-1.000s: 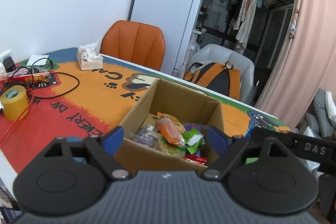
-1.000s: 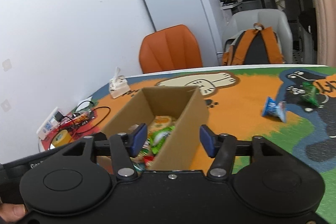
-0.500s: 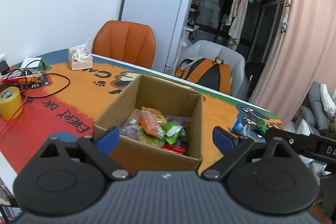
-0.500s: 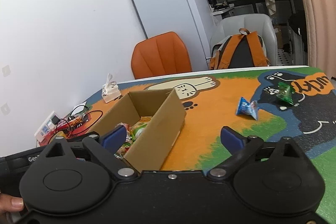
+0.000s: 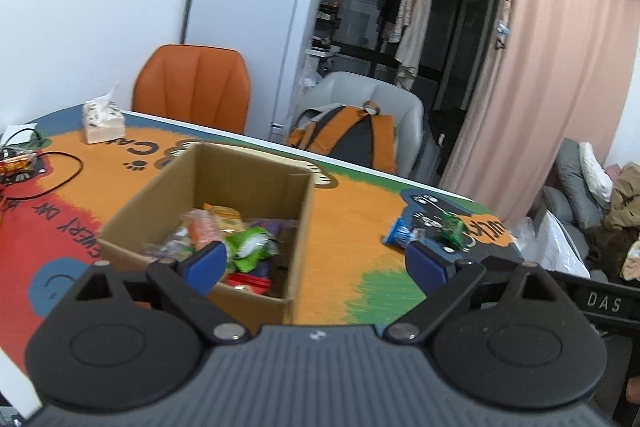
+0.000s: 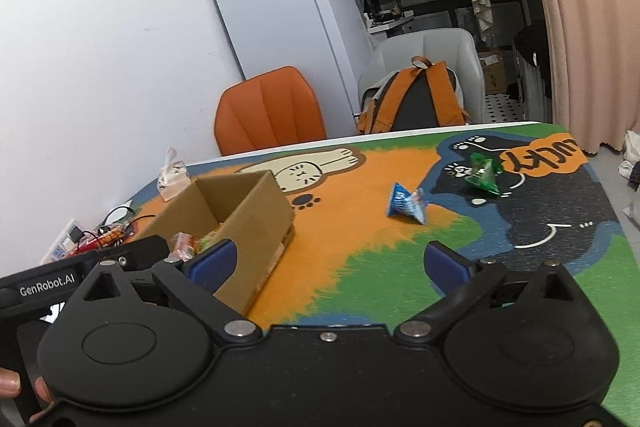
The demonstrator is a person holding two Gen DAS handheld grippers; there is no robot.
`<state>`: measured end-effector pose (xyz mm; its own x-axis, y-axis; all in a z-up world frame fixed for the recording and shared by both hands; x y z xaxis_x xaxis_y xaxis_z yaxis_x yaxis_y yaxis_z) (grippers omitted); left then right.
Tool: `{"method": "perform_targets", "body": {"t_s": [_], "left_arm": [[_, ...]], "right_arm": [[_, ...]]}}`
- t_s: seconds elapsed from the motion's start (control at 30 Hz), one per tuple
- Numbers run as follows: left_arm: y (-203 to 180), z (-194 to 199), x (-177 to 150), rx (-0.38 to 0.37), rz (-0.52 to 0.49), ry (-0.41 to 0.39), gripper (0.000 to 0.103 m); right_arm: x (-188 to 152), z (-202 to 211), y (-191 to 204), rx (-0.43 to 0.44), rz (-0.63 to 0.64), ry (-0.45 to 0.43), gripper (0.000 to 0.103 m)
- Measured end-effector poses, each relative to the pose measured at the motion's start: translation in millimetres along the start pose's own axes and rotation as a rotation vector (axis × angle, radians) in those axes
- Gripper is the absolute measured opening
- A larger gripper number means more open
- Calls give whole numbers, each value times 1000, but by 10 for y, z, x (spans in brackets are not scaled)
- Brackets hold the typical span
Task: Organize snacks
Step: 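Move both open tools from the box back over the last two candies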
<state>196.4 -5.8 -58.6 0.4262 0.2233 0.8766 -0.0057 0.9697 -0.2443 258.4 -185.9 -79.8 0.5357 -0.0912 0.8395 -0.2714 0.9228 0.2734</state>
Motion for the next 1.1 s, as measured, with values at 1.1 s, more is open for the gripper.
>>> {"method": "perform_targets", "body": {"t_s": [1.1], "left_arm": [[-839, -868, -234, -172, -47, 56, 92]], "right_arm": [[-17, -268, -1006, -119, -97, 12, 93]]}}
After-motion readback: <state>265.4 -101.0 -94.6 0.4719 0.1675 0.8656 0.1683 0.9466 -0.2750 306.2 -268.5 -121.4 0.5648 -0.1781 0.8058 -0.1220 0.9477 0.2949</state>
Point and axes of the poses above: each gripper's, at about its wrist camera, not at the fingertips, and z roughly against the way its jaws point, y to its left, x to its top, the point moved 10 cm from there along -z, roughly the way its jaws point, and after that the axes turned 6 degrees about -x, right-handed, at the moved point
